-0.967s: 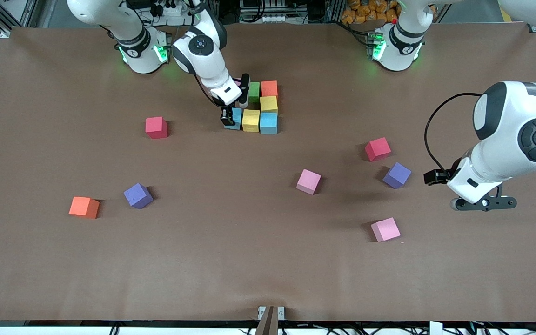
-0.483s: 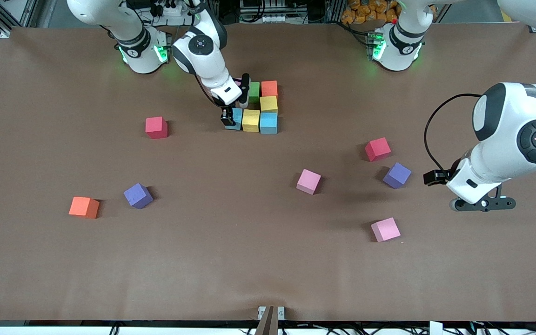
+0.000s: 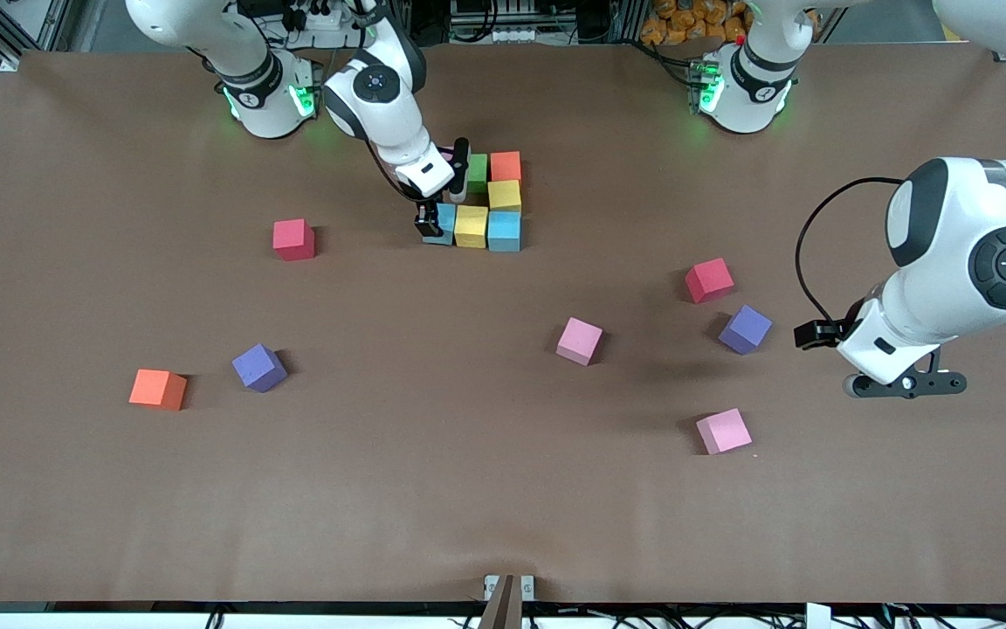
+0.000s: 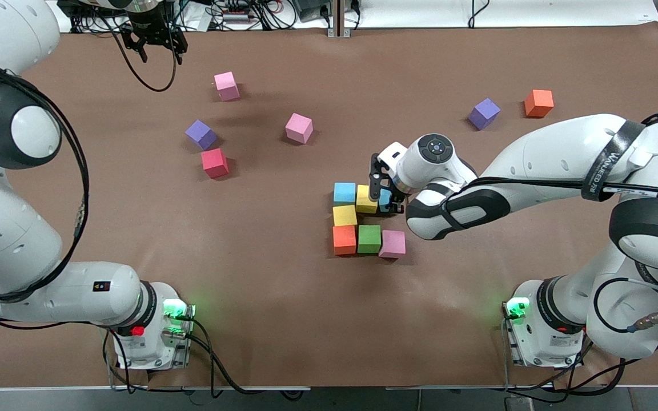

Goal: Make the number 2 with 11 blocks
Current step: 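Hold the cyan cube in place against the yellow cube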

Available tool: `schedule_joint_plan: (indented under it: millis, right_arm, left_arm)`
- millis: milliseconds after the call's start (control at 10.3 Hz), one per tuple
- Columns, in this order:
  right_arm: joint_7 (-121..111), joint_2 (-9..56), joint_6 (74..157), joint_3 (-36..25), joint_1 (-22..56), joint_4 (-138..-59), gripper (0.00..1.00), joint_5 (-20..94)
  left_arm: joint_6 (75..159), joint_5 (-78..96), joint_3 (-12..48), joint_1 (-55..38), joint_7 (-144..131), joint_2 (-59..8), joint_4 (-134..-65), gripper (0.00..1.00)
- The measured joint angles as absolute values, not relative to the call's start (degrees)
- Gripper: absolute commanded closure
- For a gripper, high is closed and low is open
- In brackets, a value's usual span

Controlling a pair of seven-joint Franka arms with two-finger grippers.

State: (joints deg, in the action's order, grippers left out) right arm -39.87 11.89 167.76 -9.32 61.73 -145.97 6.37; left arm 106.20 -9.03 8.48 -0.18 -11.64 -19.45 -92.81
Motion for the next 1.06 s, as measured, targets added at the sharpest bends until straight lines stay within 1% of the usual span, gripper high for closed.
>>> schedule_joint_plan:
  millis: [677, 870, 967, 1064]
  right_arm:
    - [-39.9, 12.5, 168.2, -9.3, 61.7, -145.7, 0.65, 6.4]
    - [-39.9, 12.6, 168.2, -9.3, 61.7, -145.5, 0.6, 6.4]
    - [-39.9, 12.6, 168.2, -9.3, 61.7, -145.4, 0.55, 6.4]
    - [-39.9, 12.6, 168.2, -9.3, 61.7, -145.3, 0.48, 6.4]
  left_arm:
    - [106.4, -9.0, 8.4, -0.2, -11.6, -19.5, -92.8, 0.0]
    - [106.5, -9.0, 8.4, -0.2, -11.6, -19.5, -92.8, 0.0]
    - [106.5, -9.0, 8.4, -0.2, -11.6, -19.5, -92.8, 0.0]
    - [106.5, -9.0, 8.4, -0.2, -11.6, -19.5, -92.8, 0.0]
